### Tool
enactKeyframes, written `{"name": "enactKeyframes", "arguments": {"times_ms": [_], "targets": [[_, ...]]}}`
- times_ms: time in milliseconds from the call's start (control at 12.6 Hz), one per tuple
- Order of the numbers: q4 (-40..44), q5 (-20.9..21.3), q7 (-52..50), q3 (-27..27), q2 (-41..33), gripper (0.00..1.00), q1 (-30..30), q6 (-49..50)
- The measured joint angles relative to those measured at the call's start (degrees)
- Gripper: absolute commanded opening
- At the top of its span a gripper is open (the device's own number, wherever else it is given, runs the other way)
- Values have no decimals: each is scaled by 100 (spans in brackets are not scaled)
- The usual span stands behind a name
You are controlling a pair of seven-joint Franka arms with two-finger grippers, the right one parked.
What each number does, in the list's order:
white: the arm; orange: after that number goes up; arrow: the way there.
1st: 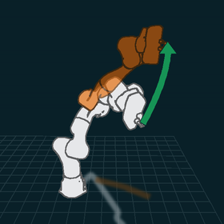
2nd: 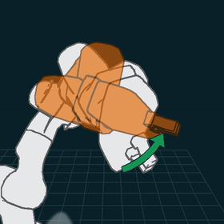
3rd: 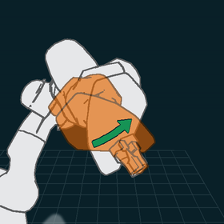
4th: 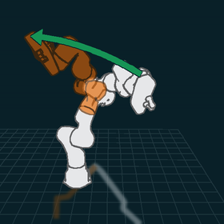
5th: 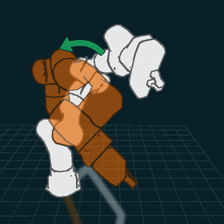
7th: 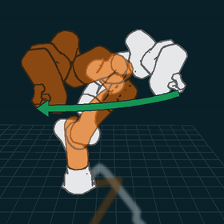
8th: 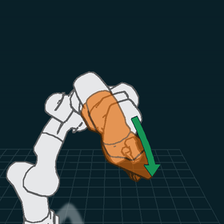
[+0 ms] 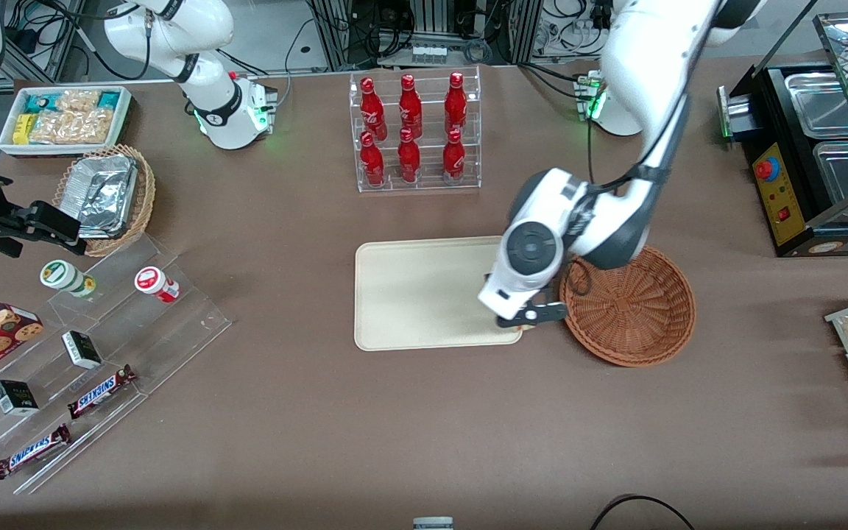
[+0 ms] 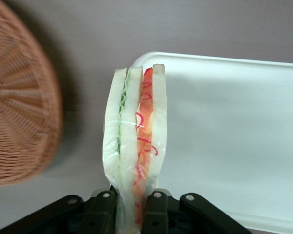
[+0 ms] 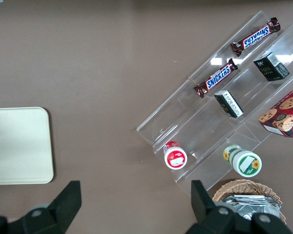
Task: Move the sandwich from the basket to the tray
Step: 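Lift the sandwich and carry it with the left gripper over the tray, then lower the sandwich onto the cream tray and open the left gripper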
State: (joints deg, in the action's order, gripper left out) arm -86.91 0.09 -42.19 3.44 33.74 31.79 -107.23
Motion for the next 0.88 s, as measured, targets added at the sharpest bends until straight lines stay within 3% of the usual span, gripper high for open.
{"name": "enactKeyframes", "arguments": {"times_ms": [319, 876], "targets": [[847, -1, -675, 9, 754, 9, 523, -46], [1008, -2, -1235, 33, 1156, 10, 1001, -803]]}}
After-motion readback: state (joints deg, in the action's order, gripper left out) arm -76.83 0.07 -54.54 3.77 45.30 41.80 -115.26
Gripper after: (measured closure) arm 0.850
